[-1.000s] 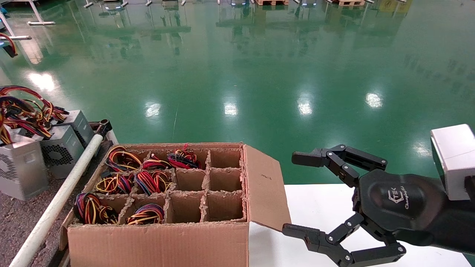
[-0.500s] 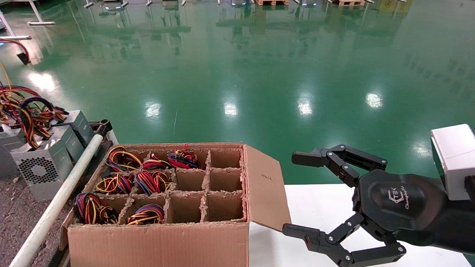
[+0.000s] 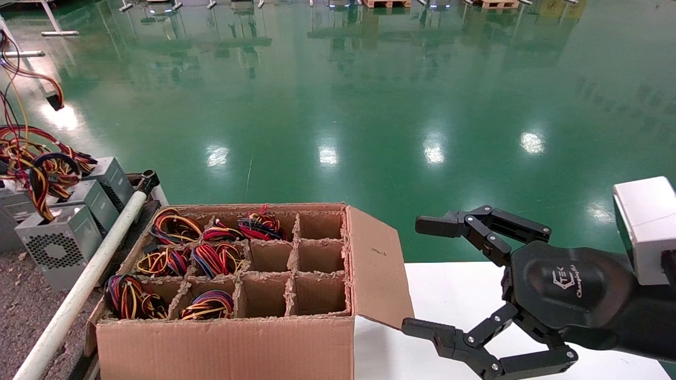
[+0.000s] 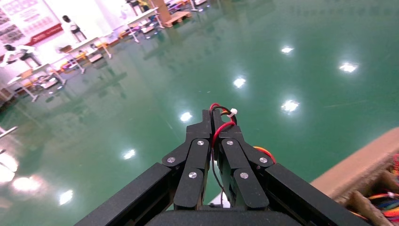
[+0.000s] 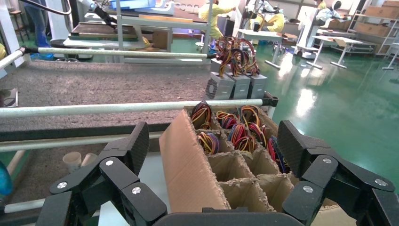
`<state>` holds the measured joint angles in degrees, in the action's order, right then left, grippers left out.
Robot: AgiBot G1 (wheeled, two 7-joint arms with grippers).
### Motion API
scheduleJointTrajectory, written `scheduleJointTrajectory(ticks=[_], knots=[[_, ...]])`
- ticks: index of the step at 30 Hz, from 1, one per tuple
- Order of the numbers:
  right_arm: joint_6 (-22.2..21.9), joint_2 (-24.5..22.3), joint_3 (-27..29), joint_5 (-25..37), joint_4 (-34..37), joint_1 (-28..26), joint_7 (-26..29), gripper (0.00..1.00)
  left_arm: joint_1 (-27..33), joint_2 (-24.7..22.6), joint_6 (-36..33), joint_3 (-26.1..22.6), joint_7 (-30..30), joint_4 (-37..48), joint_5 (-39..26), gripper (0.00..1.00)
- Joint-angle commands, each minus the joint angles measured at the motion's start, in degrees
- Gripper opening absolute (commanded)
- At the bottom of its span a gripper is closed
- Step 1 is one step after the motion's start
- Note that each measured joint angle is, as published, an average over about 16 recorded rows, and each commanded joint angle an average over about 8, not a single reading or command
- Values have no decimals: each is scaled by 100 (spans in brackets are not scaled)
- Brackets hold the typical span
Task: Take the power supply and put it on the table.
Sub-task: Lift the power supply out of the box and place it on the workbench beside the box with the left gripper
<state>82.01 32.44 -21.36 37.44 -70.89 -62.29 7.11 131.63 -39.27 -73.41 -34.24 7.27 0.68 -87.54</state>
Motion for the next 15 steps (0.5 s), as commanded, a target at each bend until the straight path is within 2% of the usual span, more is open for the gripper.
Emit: scheduleJointTrajectory(ticks=[1,2,3,9,10,11,15], knots=[[0,0,0,0,0,0,0,100,-16,19,-120,-2,-2,-1,-4,0],[0,0,0,0,0,0,0,100,-19,25,-161,-5,-1,-5,-8,3],[0,0,0,0,0,0,0,100,-21,30,-193,-7,0,-10,-12,11],[-1,0,0,0,1,1,0,100,-31,47,-328,-9,4,-28,-6,86],[-1,0,1,0,2,1,0,100,-32,48,-337,-8,4,-28,-4,95],[-1,0,1,-1,2,1,0,100,-33,49,-347,-7,3,-29,-1,100],[-1,0,1,0,2,2,0,100,-33,50,-342,-8,4,-31,-7,100]])
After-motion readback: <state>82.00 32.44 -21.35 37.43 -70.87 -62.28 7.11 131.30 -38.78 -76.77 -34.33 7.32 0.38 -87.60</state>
